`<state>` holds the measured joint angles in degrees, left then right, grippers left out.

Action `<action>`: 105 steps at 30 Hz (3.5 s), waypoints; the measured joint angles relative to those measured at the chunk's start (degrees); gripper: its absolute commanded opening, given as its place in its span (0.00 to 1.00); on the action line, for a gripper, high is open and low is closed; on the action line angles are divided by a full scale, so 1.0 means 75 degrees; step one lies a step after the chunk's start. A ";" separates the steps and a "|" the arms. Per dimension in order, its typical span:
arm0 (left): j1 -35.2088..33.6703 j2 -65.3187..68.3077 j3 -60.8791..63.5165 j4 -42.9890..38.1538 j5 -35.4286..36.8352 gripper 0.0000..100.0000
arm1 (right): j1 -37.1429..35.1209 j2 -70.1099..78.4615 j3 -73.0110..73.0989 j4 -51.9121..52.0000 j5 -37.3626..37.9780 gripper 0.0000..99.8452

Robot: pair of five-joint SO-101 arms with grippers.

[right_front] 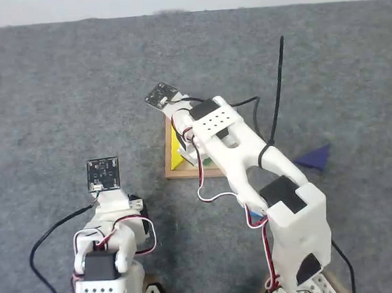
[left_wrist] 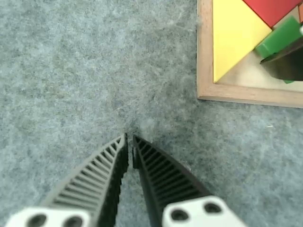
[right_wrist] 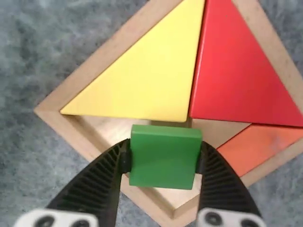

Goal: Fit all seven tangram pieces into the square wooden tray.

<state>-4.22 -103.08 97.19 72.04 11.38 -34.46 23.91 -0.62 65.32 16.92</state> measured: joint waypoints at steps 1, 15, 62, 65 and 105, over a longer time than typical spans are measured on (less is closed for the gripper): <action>0.0000 0.0000 0.0000 0.0000 0.0000 0.01 | 0.0000 0.0000 0.0000 0.0000 0.0000 0.17; 0.0000 0.0000 0.0000 0.0000 0.0000 0.01 | -0.0199 -0.0164 0.0000 0.0399 -0.0105 0.17; 0.0000 0.0000 0.0000 0.0000 0.0000 0.01 | 0.0152 -0.1289 0.2297 -0.1536 -0.0387 0.03; 0.0000 0.0000 0.0000 0.0000 0.0000 0.01 | 0.0176 -0.1067 0.2086 -0.1512 -0.0387 0.03; 0.0000 0.0000 0.0000 0.0000 0.0000 0.01 | 0.0610 -0.3669 0.5169 -0.3692 -0.0703 0.03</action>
<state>-4.22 -103.08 97.19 72.04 11.38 -29.89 -3.60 38.15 37.63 11.65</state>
